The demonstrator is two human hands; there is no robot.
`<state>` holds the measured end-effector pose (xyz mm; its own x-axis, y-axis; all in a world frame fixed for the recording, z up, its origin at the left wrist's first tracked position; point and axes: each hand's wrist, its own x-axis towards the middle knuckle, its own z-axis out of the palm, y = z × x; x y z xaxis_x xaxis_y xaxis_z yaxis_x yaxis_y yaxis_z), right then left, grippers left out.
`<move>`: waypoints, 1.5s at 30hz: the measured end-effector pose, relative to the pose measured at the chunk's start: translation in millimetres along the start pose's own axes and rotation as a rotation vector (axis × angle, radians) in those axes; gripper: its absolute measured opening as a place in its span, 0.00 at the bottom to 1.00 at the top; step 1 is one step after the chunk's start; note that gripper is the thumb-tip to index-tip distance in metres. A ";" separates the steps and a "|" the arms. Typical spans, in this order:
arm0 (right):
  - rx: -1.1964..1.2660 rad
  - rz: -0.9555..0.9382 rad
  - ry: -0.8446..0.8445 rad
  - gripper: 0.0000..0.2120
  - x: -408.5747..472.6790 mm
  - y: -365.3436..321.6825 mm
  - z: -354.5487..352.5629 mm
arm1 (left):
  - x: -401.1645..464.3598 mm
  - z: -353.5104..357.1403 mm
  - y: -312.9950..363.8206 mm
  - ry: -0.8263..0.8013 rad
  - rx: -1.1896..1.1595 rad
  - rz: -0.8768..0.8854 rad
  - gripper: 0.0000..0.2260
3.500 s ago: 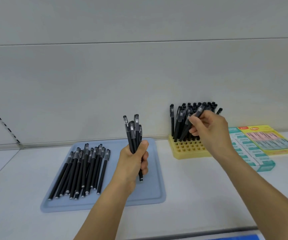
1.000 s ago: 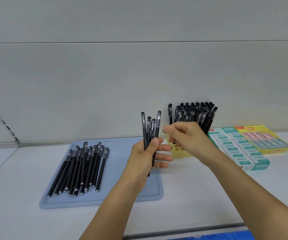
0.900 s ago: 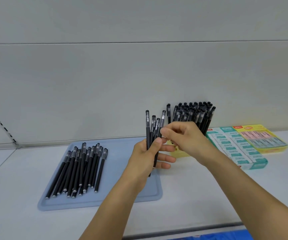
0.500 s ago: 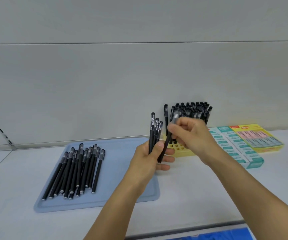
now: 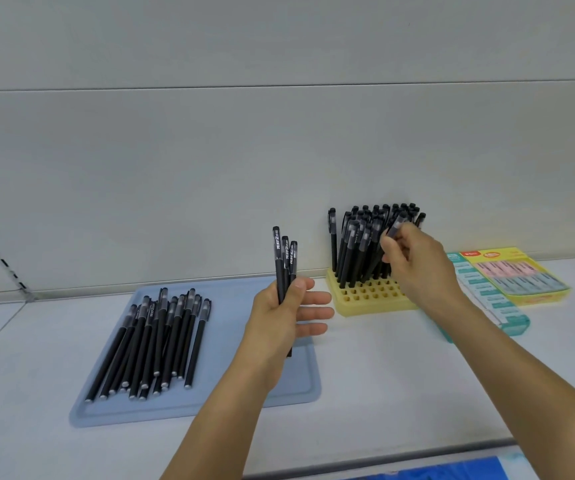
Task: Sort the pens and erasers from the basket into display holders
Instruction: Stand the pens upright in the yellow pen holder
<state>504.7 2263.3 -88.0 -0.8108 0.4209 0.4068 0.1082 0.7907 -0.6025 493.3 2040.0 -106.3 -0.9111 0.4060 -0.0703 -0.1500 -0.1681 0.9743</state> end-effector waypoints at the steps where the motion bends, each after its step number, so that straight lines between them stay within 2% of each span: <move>1: -0.023 -0.010 -0.003 0.09 1.0 0.4 2.0 | -0.3 0.6 -0.7 -0.008 -0.002 -0.002 0.12; 5: -0.164 -0.040 -0.047 0.08 5.9 2.9 10.7 | -0.5 1.4 -2.8 -0.035 0.002 -0.006 0.12; 9: -0.133 0.029 -0.108 0.08 8.3 0.7 18.4 | -1.5 0.4 0.9 -0.089 0.065 0.005 0.12; 13: -0.188 0.133 -0.054 0.18 1.0 -5.5 13.7 | -0.8 -0.9 2.5 -0.102 0.118 -0.006 0.13; 14: -0.145 0.136 -0.045 0.20 -4.9 -8.2 13.6 | -0.1 -0.5 2.9 -0.105 0.101 -0.018 0.14; 16: 0.132 0.086 -0.139 0.22 -18.4 -19.7 12.3 | 0.7 2.8 3.1 -0.125 0.098 -0.039 0.15; 18: 0.469 0.007 -0.326 0.18 -29.4 -36.6 9.6 | 0.9 8.8 2.7 -0.161 0.116 -0.069 0.15; 20: 0.633 -0.035 -0.429 0.14 -31.5 -46.2 6.2 | 0.9 15.2 2.2 -0.204 0.130 -0.088 0.15; 22: 0.669 0.008 -0.387 0.13 -30.0 -46.7 2.4 | 0.9 19.3 3.1 -0.218 0.130 -0.080 0.14; 25: 0.747 0.145 -0.165 0.10 -22.9 -34.7 -7.9 | 2.4 17.7 2.8 -0.157 0.118 -0.045 0.14; 28: 0.593 0.129 0.058 0.10 -12.0 -16.3 -19.3 | 3.0 13.5 -0.2 -0.070 0.086 -0.070 0.12; 30: 0.406 0.081 0.116 0.11 -5.6 -4.2 -22.4 | 2.8 12.3 -2.1 -0.039 0.124 -0.074 0.11; 33: 0.254 0.040 0.099 0.10 1.0 6.2 -22.0 | 4.0 14.5 -4.1 -0.021 0.150 -0.080 0.11; 40: 0.159 -0.002 0.032 0.11 6.9 8.2 -9.3 | 5.8 16.6 -2.8 0.028 0.113 -0.093 0.15; 45: 0.103 0.045 -0.078 0.11 8.3 7.0 0.1 | 4.0 17.2 -1.0 0.041 0.107 -0.079 0.11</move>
<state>498.7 2272.2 -89.0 -0.8489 0.4161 0.3259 0.0892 0.7206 -0.6876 496.4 2057.3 -103.9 -0.9134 0.3768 -0.1542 -0.1819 -0.0390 0.9825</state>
